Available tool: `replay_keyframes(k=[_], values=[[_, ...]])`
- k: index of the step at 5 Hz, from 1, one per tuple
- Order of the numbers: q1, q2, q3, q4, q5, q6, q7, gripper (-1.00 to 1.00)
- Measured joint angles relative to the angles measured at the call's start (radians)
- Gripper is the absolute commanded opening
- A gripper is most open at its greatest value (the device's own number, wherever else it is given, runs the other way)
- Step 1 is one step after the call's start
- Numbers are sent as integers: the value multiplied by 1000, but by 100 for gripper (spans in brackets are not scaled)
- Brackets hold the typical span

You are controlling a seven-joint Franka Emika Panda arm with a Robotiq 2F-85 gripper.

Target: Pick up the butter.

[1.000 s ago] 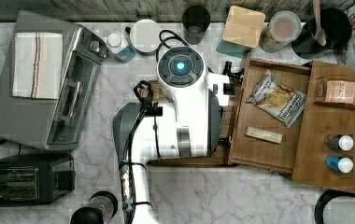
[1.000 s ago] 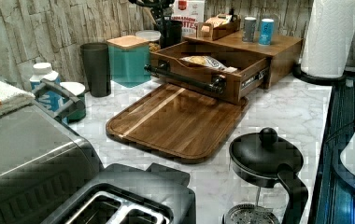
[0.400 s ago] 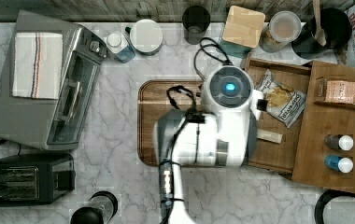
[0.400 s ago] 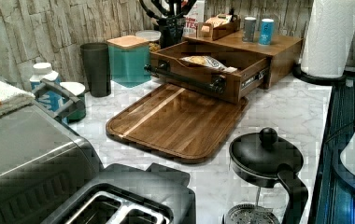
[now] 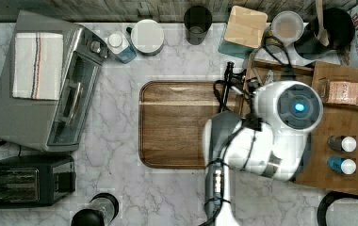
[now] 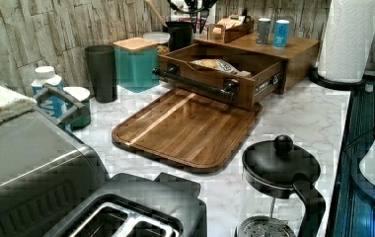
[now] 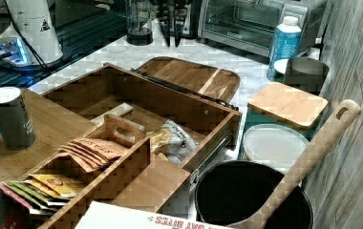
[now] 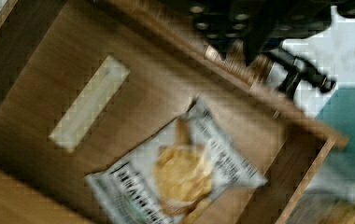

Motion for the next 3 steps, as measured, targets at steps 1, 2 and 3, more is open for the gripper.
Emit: replay_keyframes(k=[1,2,3], values=[[-45,3,-24,2,-13,-44,211,100],[-56,15,-43,0,-75,-68,474,100],[-54,46,-37,4,-84,-62,562,100]])
